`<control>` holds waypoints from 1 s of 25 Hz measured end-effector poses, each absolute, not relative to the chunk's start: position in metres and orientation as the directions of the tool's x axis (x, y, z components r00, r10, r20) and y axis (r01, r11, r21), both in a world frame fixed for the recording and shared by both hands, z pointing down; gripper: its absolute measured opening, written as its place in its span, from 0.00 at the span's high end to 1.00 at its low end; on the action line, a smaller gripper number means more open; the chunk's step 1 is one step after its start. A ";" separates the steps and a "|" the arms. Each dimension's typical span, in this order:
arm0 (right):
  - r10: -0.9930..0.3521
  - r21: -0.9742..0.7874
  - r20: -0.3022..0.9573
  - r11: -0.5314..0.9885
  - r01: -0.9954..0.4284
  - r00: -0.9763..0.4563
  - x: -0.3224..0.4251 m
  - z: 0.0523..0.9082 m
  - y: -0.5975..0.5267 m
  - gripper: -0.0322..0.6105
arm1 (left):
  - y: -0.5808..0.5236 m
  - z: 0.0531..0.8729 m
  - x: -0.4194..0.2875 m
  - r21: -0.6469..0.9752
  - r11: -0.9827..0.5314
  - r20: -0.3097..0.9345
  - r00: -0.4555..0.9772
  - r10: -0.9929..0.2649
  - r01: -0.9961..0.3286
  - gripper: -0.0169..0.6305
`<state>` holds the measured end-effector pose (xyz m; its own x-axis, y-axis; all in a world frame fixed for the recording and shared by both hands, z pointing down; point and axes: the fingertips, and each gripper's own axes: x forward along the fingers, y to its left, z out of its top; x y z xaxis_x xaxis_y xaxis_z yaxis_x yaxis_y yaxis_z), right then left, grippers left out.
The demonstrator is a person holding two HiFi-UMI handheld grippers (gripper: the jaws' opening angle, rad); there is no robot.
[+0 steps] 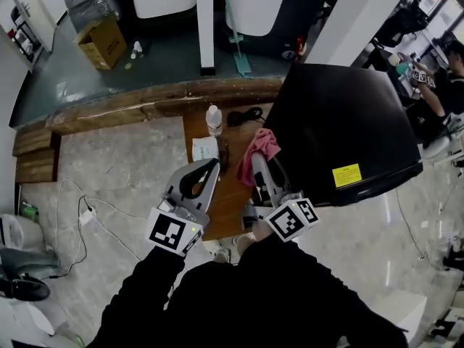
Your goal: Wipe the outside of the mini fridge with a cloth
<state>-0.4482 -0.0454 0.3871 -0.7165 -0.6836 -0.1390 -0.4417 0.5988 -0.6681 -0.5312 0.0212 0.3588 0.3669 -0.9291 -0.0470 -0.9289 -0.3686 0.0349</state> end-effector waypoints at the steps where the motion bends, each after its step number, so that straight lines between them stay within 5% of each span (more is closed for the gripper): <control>1: -0.715 -0.691 -0.158 0.573 -0.440 -0.681 -0.444 0.387 -0.059 0.83 | 0.008 0.357 -0.529 0.026 -0.382 -0.052 0.380 -0.923 -0.924 0.96; 13: -0.928 -0.884 -0.275 0.347 -0.314 -0.251 -0.385 0.427 -0.178 0.84 | -0.113 0.376 -0.500 -0.061 -0.528 -0.068 0.531 -0.845 -0.847 0.96; 25: -0.975 -0.976 -0.181 0.194 -0.094 -0.132 -0.370 0.486 -0.202 0.82 | -0.144 0.433 -0.487 -0.012 -0.590 0.009 0.590 -0.807 -0.807 0.96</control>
